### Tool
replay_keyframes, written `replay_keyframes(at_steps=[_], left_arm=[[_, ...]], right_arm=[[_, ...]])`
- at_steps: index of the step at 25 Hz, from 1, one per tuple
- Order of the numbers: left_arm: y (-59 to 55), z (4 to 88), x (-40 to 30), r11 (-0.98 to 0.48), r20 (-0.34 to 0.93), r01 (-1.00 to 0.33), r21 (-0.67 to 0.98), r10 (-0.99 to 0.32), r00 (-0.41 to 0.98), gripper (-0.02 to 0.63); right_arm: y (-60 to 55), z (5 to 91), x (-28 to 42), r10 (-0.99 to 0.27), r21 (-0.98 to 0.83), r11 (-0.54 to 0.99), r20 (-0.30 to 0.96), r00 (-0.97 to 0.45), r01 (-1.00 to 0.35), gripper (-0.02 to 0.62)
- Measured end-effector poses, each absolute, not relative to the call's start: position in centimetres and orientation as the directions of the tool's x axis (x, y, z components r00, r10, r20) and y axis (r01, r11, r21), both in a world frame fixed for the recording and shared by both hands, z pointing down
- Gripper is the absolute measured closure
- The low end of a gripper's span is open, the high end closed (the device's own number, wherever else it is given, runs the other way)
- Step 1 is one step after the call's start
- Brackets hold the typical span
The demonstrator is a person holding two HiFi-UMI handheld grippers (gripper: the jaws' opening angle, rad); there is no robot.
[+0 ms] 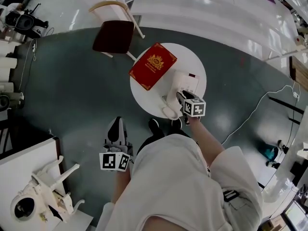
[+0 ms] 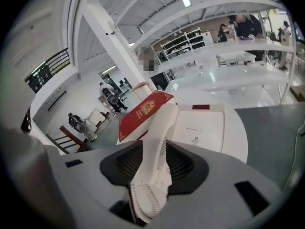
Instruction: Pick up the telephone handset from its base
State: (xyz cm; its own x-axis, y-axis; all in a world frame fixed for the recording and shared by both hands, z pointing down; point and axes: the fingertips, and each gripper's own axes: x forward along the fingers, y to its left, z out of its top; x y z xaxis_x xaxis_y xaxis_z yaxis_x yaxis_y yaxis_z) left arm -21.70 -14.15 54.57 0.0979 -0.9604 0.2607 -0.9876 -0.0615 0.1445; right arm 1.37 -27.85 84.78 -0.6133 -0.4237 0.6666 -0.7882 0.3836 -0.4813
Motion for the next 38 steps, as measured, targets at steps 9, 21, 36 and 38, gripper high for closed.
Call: replay_keyframes(at_steps=[9, 21, 36, 38], left_arm=[[-13.2, 55.0, -22.7, -0.013, 0.291, -0.989, 0.145, -0.955, 0.055, 0.584], [-11.0, 55.2, -24.0, 0.067, 0.312, -0.988, 0.142, -0.950, -0.020, 0.584], [-9.6, 55.3, -24.1, 0.109, 0.312, -0.984, 0.144, -0.948, -0.059, 0.584], [-9.7, 55.6, -23.9, 0.114, 0.311, -0.983, 0.140, -0.948, -0.066, 0.584]], right_arm=[[-30.2, 86.6, 0.5, -0.407, -0.656, 0.212, 0.614, -0.676, -0.724, 0.408], [-31.2, 87.7, -2.4, -0.380, -0.728, 0.149, 0.583, -0.718, -0.669, 0.425], [-31.9, 87.9, -5.1, -0.319, -0.783, 0.131, 0.548, -0.773, -0.609, 0.489], [-32.2, 88.3, -5.6, -0.330, -0.777, 0.127, 0.553, -0.765, -0.616, 0.499]])
